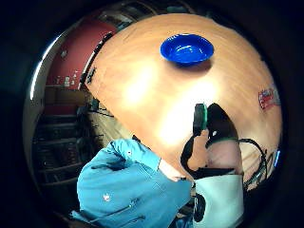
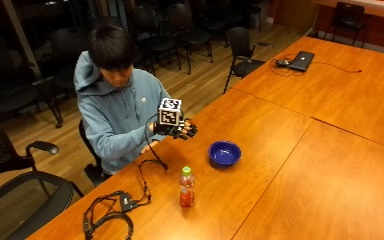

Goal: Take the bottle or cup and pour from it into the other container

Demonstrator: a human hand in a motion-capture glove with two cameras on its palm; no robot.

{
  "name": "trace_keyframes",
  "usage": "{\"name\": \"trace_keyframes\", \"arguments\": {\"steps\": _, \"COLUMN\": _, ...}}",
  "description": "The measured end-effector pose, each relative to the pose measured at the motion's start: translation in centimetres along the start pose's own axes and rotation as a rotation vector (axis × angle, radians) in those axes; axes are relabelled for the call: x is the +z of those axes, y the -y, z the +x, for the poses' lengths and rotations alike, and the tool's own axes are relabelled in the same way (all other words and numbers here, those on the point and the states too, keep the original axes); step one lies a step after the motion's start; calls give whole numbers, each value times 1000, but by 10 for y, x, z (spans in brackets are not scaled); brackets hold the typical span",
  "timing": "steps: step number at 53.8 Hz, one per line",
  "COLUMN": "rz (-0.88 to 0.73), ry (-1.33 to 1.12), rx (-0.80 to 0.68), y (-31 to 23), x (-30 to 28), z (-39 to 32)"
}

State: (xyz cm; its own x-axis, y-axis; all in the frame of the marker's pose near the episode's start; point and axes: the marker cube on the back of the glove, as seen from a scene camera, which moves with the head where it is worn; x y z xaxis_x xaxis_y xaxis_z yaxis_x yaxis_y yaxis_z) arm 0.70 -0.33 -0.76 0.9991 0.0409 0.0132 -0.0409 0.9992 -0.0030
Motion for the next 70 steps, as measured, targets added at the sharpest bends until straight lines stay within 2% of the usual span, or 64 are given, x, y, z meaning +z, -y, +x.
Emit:
{"name": "trace_keyframes", "arguments": {"steps": 17, "rz": 43, "ry": 27, "rx": 47, "y": 20, "x": -18, "z": 7}}
{"name": "trace_keyframes", "arguments": {"steps": 39, "rz": 105, "ry": -56, "rx": 61, "y": -1, "x": -20, "z": 5}}
{"name": "trace_keyframes", "arguments": {"steps": 58, "rz": 198, "ry": -105, "rx": 166, "y": -41, "x": -26, "z": 74}}
{"name": "trace_keyframes", "arguments": {"steps": 70, "rz": 383, "ry": -42, "rx": 296, "y": -72, "x": -24, "z": 140}}
